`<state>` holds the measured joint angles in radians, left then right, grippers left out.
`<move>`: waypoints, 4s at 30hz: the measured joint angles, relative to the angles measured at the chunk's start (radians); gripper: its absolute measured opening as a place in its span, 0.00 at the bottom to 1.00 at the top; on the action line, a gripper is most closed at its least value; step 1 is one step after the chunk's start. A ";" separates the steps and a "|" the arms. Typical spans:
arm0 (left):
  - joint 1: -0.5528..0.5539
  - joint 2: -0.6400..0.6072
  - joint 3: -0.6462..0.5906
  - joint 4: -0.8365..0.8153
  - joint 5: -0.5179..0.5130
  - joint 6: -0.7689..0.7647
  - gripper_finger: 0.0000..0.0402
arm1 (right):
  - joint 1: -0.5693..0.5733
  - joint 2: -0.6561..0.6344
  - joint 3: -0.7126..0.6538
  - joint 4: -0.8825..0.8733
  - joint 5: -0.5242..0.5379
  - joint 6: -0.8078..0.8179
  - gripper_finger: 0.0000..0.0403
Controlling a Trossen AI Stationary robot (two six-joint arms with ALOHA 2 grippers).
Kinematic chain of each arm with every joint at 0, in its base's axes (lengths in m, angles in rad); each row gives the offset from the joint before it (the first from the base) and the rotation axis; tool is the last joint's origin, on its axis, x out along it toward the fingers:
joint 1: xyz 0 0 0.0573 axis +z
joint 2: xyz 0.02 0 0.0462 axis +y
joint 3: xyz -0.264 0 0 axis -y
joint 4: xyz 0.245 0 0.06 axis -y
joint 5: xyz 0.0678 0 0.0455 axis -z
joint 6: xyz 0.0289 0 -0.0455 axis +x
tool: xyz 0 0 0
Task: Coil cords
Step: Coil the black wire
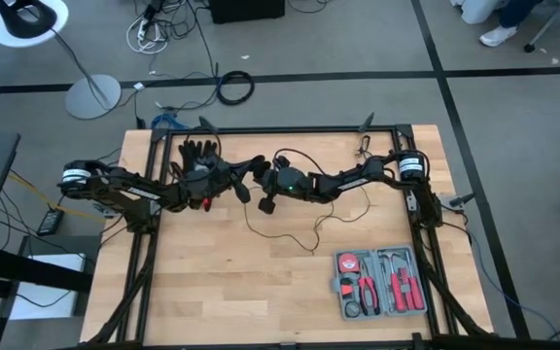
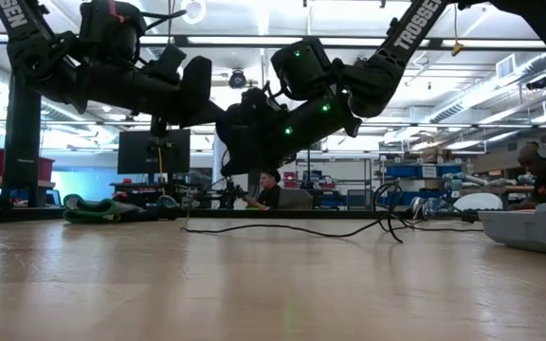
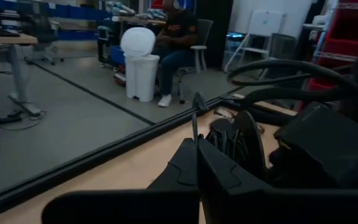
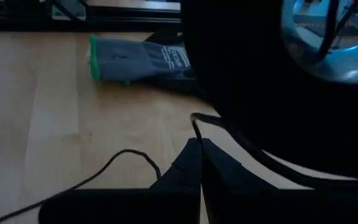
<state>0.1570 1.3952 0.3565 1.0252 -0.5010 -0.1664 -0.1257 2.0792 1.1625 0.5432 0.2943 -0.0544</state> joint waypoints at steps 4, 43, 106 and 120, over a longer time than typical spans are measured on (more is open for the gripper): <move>0.000 0.000 0.000 0.003 -0.002 0.002 0.00 | -0.004 0.000 0.000 -0.008 0.000 0.000 0.00; 0.000 -0.001 0.002 0.012 -0.051 0.032 0.00 | 0.004 0.002 -0.001 -0.028 0.080 0.032 0.00; 0.000 -0.003 0.000 0.057 -0.045 0.006 0.00 | 0.046 -0.179 -0.442 0.342 0.039 0.172 0.03; 0.000 -0.003 0.000 0.080 -0.037 0.004 0.00 | 0.042 -0.236 -0.465 0.332 -0.053 0.144 0.32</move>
<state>0.1570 1.3922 0.3569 1.1050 -0.5380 -0.1623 -0.0838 1.8433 0.6978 0.8753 0.2413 0.0893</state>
